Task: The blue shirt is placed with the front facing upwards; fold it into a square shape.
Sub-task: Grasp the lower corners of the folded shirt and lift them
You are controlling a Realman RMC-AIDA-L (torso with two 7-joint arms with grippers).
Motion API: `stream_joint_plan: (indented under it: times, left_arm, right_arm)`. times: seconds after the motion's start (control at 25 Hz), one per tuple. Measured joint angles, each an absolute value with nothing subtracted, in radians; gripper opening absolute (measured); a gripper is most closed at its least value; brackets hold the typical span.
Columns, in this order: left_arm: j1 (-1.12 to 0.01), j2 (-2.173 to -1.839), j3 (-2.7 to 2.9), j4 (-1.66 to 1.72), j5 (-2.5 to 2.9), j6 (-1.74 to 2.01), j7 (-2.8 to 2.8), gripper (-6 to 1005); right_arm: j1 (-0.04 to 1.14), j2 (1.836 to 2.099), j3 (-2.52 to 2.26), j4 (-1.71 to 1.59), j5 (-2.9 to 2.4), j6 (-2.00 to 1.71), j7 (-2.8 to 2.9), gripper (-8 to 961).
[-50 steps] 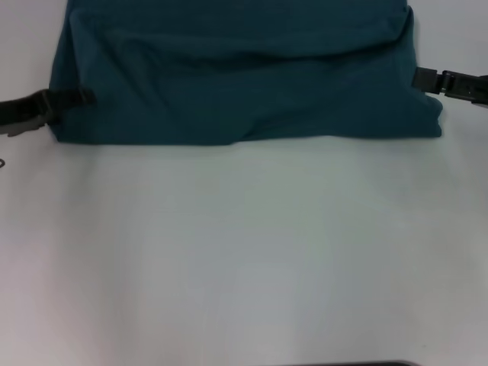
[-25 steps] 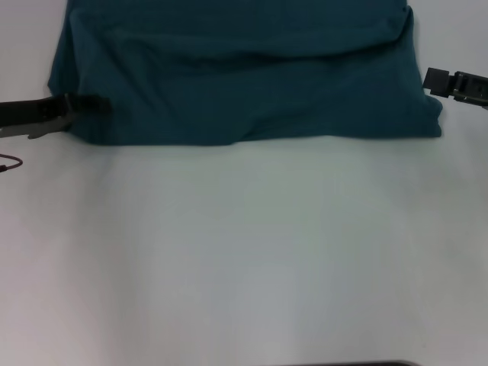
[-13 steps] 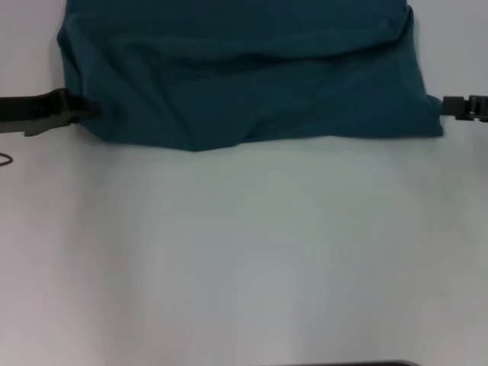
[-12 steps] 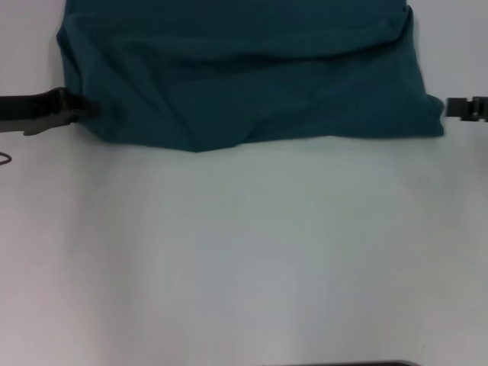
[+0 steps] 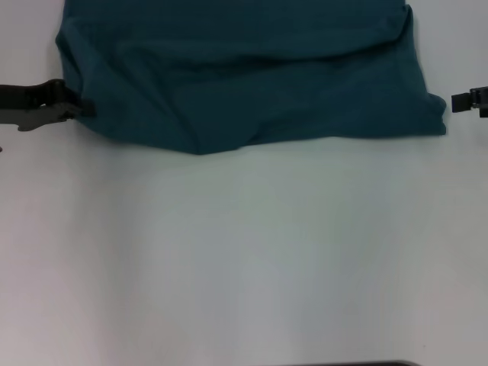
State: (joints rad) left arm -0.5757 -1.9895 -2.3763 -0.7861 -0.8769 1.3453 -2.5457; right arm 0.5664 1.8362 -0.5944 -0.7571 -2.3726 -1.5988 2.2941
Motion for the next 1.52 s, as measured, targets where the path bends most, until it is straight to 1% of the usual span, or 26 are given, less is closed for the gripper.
stream_joint_plan:
  times: [0.4,0.6,0.68,0.96,1.32,1.4,1.52]
  left_arm:
    - [-0.578,-1.997,-2.384,-0.785,-0.877,1.336,-2.547,0]
    - [-0.585,-1.999,-2.384,-0.785,-0.878,1.334,-2.547,0]
    - [-0.585,-2.001,-2.384,-0.785,-0.878,1.329,-2.546,-1]
    - [-0.583,-2.003,-2.384,-0.785,-0.880,1.318,-2.545,-1]
    - [-0.584,-2.007,-2.384,-0.785,-0.883,1.312,-2.544,0]
    - [-0.585,-2.007,-2.384,-0.785,-0.883,1.311,-2.544,0]
    - [-0.587,-2.007,-2.384,-0.785,-0.883,1.309,-2.544,-1]
  right_arm:
    - [0.613,1.912,-0.636,-0.755,-2.505,-1.436,2.299,903]
    - [0.626,1.938,-0.642,-0.750,-2.504,-1.401,2.297,896]
    - [0.634,1.943,-0.648,-0.742,-2.506,-1.392,2.299,893]
    - [0.657,1.946,-0.663,-0.718,-2.536,-1.365,2.308,882]
    - [0.656,1.945,-0.672,-0.717,-2.542,-1.342,2.318,869]
    - [0.656,1.950,-0.673,-0.714,-2.550,-1.328,2.319,865]
    - [0.661,1.966,-0.674,-0.709,-2.552,-1.314,2.316,861]
